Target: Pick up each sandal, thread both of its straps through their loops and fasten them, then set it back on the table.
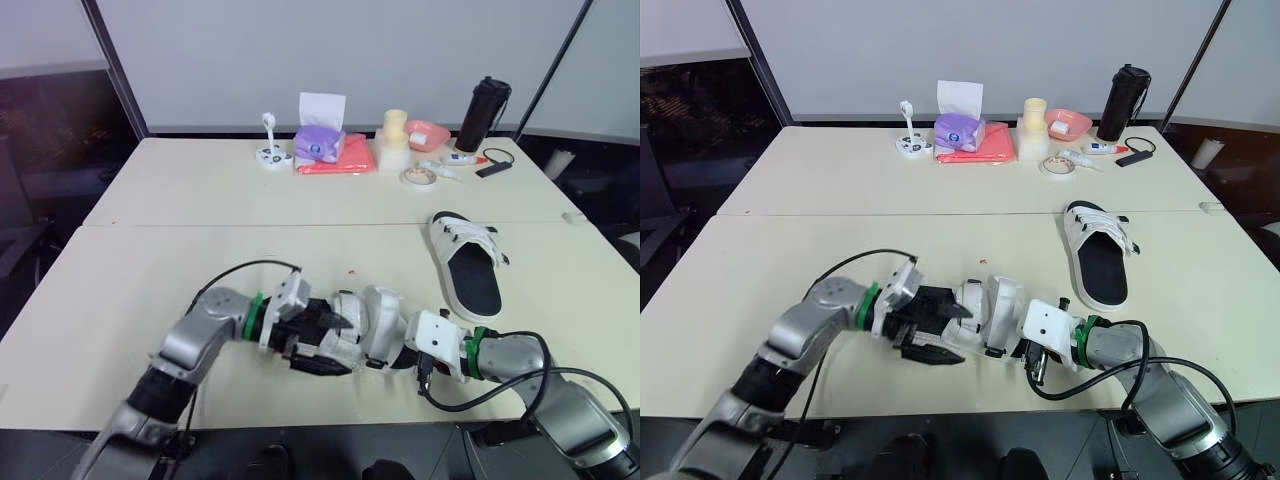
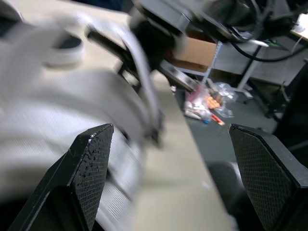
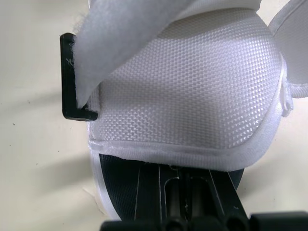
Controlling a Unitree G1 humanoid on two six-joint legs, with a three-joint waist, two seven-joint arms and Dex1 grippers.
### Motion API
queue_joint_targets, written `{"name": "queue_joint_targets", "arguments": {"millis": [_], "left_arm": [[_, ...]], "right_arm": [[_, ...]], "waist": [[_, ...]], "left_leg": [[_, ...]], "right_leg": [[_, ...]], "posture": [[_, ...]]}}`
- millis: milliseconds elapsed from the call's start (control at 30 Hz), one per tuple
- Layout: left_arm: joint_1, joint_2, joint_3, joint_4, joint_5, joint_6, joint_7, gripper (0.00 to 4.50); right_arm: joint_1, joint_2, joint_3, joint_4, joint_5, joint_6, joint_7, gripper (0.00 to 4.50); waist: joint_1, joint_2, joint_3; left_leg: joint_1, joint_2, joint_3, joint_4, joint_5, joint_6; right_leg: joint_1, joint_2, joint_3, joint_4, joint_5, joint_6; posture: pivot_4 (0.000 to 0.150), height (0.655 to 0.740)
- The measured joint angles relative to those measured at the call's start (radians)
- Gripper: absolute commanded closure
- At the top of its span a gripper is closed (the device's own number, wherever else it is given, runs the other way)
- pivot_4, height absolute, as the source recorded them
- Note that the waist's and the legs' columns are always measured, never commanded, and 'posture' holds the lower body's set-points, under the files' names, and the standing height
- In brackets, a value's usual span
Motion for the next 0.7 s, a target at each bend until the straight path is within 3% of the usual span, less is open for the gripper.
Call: {"name": "queue_joint_targets", "arguments": {"millis": [200, 400, 700], "left_arm": [[0.082, 0.048, -0.023, -0.059, -0.019, 0.016, 0.002, 0.53], [0.081, -0.014, -0.106, -0.022, 0.045, -0.025, 0.051, 0.53], [0.055, -0.071, -0.115, 0.026, 0.063, -0.031, 0.09, 0.53]], "right_arm": [[0.002, -0.01, 0.0, -0.005, 0.0, 0.0, 0.001, 4.5], [0.002, -0.011, 0.0, -0.011, 0.002, 0.0, 0.002, 4.5], [0.023, -0.021, -0.02, -0.029, 0.003, 0.001, 0.002, 4.5]], "waist": [[0.001, 0.001, 0.0], [0.001, 0.001, 0.0], [0.006, 0.001, -0.002]], "left_leg": [[-0.001, 0.0, 0.0, 0.0, 0.0, 0.0], [-0.005, 0.0, 0.0, 0.0, 0.0, 0.0], [-0.012, -0.002, 0.0, 0.002, 0.002, 0.003]], "right_leg": [[-0.001, -0.001, 0.001, -0.001, 0.0, -0.001], [-0.004, -0.001, 0.0, -0.002, 0.0, -0.001], [-0.011, 0.0, 0.0, 0.001, 0.001, 0.0]], "posture": [[0.15, 0.74], [0.15, 0.74], [0.15, 0.74]]}}
